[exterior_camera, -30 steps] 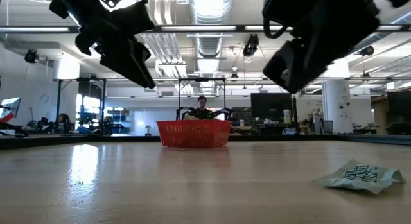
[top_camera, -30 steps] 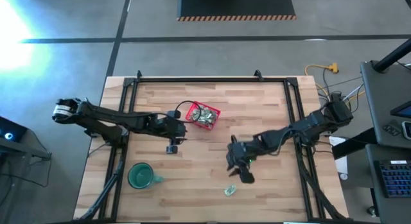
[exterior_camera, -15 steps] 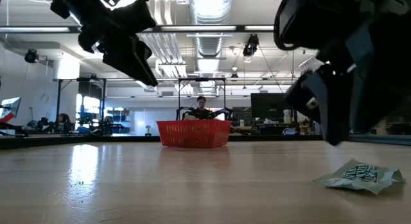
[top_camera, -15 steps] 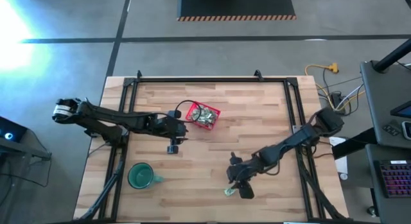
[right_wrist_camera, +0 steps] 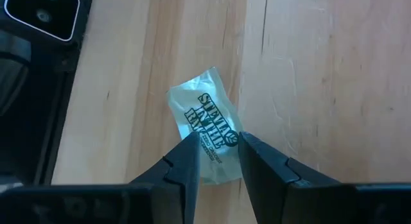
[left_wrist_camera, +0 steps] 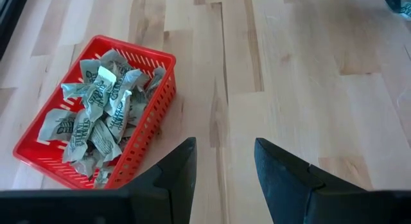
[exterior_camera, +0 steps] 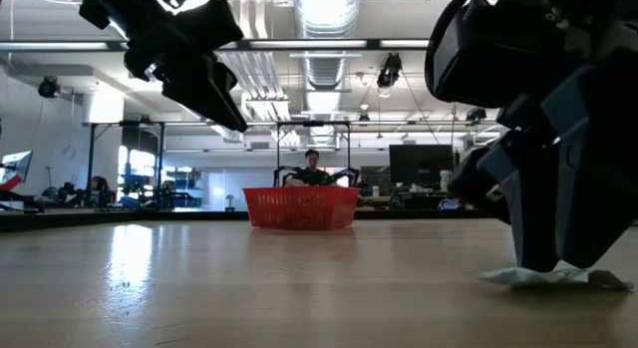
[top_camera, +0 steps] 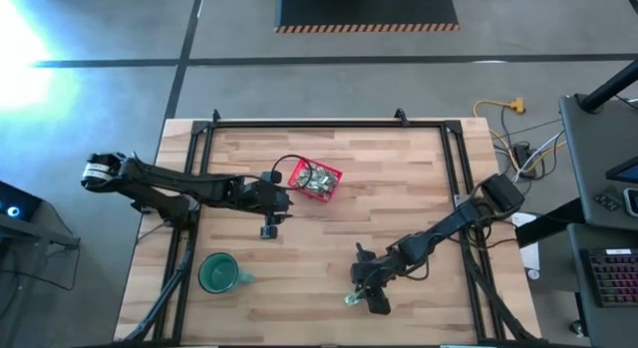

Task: Pick and place items into bin
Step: Put the stevia packet into the red bin

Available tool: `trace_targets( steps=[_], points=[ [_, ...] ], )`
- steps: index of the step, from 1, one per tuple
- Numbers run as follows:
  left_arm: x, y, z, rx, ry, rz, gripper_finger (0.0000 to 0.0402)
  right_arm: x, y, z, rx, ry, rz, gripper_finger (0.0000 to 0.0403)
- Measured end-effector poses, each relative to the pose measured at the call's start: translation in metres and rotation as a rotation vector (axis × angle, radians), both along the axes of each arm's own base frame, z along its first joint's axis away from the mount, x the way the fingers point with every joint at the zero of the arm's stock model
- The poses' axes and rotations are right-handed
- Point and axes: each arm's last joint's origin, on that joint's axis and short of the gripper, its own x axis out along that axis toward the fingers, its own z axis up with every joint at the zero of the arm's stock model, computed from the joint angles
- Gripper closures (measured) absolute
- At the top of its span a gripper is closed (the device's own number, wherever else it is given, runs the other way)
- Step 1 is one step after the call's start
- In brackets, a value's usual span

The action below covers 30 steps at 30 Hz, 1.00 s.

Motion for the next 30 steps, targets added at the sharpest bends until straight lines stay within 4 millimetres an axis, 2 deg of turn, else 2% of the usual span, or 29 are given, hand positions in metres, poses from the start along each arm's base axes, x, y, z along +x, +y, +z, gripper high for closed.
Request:
trace_targets(
  steps=[17, 30],
  points=[
    [0.0, 0.0, 0.0, 0.0, 0.0, 0.0, 0.0261, -0.012, 0.005, -0.005, -0.217, -0.016, -0.026, 0.0318],
    [0.0, 0.0, 0.0, 0.0, 0.001, 0.0, 0.0261, -0.024, -0.01, 0.005, -0.469, -0.002, -0.149, 0.0334]
  ],
)
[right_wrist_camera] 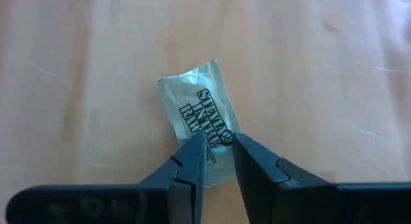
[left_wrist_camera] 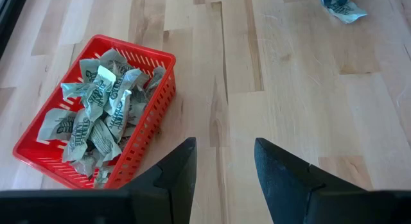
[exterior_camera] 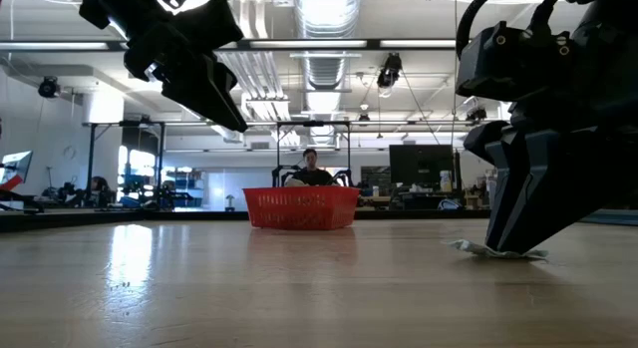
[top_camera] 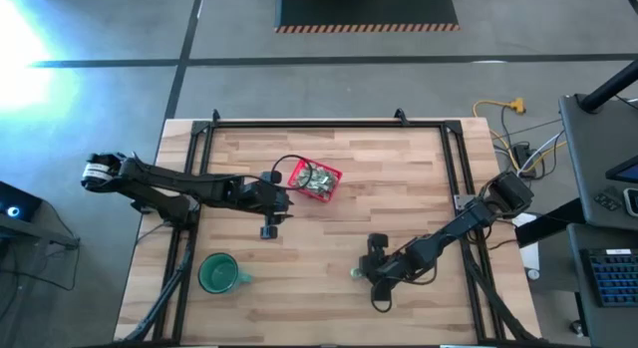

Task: Pick and place items into bin
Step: Put the stevia packet into the red bin

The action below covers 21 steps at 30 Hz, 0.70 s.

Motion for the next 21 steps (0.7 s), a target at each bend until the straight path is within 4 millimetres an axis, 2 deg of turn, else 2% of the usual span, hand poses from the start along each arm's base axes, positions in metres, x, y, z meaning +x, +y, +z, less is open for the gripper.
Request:
trace_targets(
  steps=[6, 15, 21],
  points=[
    [0.0001, -0.0002, 0.0001, 0.0, -0.001, -0.001, 0.0261, -0.0026, -0.0028, 0.0017, -0.033, 0.013, -0.016, 0.0315],
    [0.0001, -0.0002, 0.0001, 0.0, -0.001, -0.001, 0.0261, -0.0009, -0.0018, 0.0037, -0.027, 0.009, -0.015, 0.0254],
    [0.0001, -0.0002, 0.0001, 0.0, -0.002, -0.001, 0.0261, 0.0001, 0.0006, 0.0061, 0.02, 0.025, 0.01, 0.0227]
  ],
)
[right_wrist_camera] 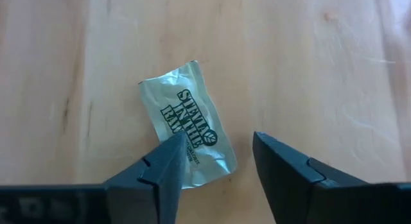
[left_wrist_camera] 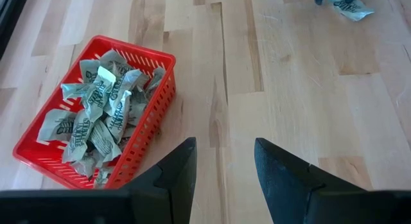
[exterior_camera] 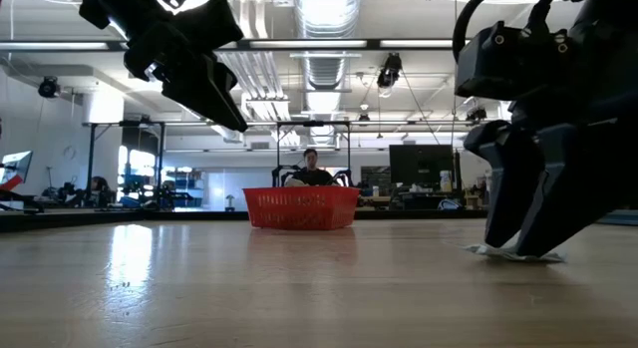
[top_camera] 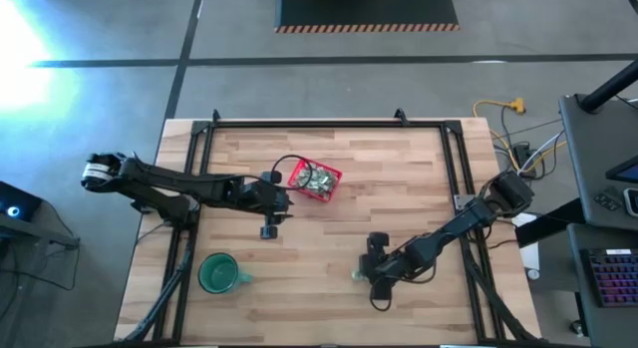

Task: Pick and place items into bin
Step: Put the stevia packet into the red bin

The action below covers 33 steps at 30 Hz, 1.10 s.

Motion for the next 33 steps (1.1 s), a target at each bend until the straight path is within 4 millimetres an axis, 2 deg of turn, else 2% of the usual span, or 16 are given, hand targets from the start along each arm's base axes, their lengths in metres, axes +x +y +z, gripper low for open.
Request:
trace_targets(
  steps=[11, 33],
  points=[
    [0.0, 0.0, 0.0, 0.0, 0.0, 0.001, 0.0261, -0.003, -0.002, 0.022, 0.042, -0.057, 0.006, 0.0215],
    [0.0, 0.0, 0.0, -0.001, -0.006, 0.0, 0.0261, -0.003, 0.0, 0.009, 0.101, -0.043, -0.005, 0.0215]
  ],
)
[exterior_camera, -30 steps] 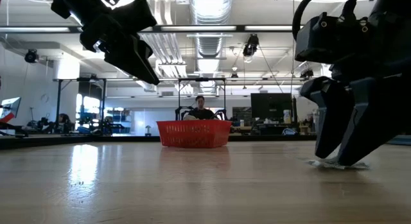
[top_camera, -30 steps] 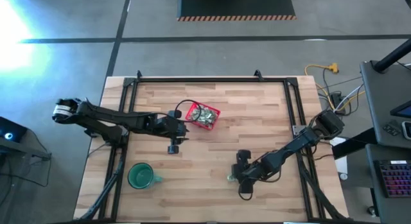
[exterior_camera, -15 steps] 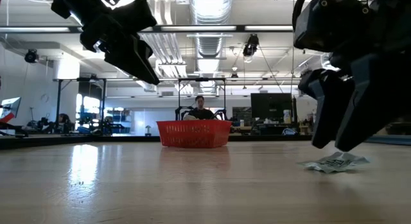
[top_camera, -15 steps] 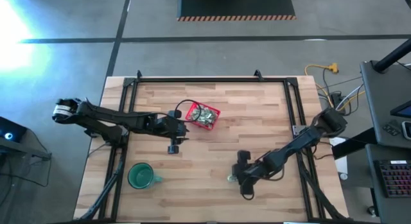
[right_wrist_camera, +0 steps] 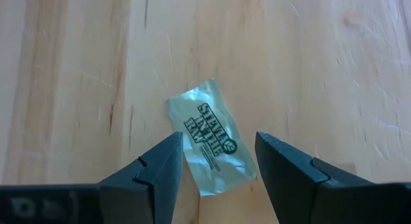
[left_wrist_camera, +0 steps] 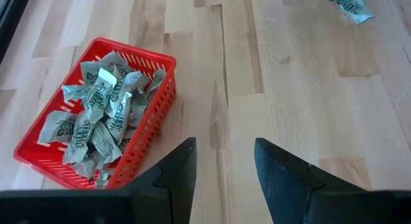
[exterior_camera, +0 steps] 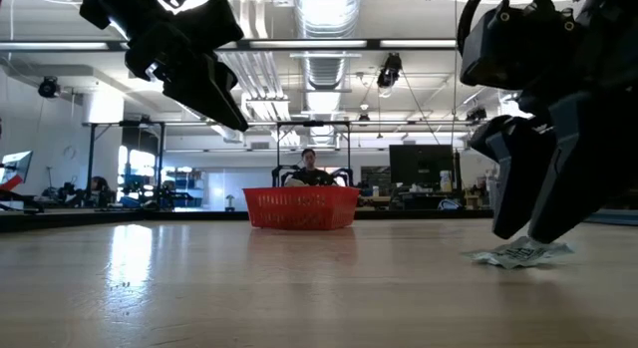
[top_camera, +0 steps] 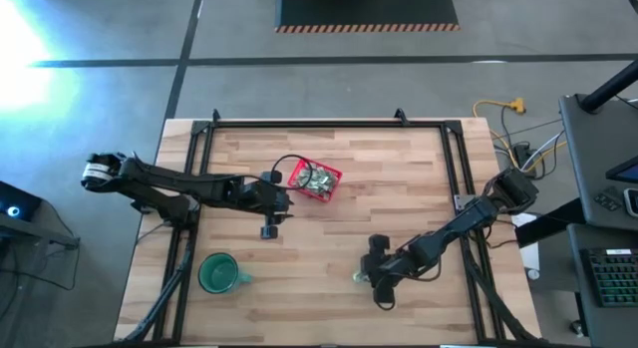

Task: Pick and place items into bin
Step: Put the stevia packet into the red bin

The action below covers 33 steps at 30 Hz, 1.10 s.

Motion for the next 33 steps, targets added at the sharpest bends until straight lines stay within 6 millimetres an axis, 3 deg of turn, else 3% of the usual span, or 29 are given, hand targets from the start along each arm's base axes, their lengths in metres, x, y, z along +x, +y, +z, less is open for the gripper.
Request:
trace_targets(
  steps=[26, 33],
  points=[
    [0.0001, 0.0, 0.0001, 0.0, -0.002, 0.0, 0.0261, -0.008, -0.0052, -0.0089, 0.005, 0.023, -0.076, 0.0217],
    [0.0001, -0.0002, 0.0, 0.0, -0.002, -0.001, 0.0261, -0.0082, -0.0058, -0.0092, -0.007, 0.023, -0.073, 0.0253]
  ],
)
